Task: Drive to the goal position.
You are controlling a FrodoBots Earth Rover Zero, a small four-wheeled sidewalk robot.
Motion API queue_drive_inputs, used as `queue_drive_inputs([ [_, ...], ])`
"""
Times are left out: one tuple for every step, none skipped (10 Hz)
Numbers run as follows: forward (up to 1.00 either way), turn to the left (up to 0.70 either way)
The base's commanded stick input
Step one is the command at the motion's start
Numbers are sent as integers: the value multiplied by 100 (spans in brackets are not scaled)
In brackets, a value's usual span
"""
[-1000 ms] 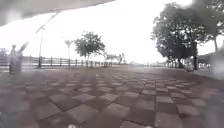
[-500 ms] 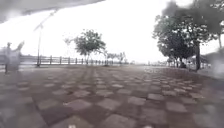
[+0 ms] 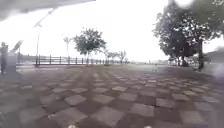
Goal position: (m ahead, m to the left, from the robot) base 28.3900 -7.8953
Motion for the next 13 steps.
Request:
queue_drive_inputs([
  [70,0],
  [70,0],
  [70,0],
  [70,0],
  [70,0],
  [70,0],
  [70,0],
  [70,0],
  [70,0],
  [70,-8],
  [70,-31],
  [70,-35],
  [70,-35],
])
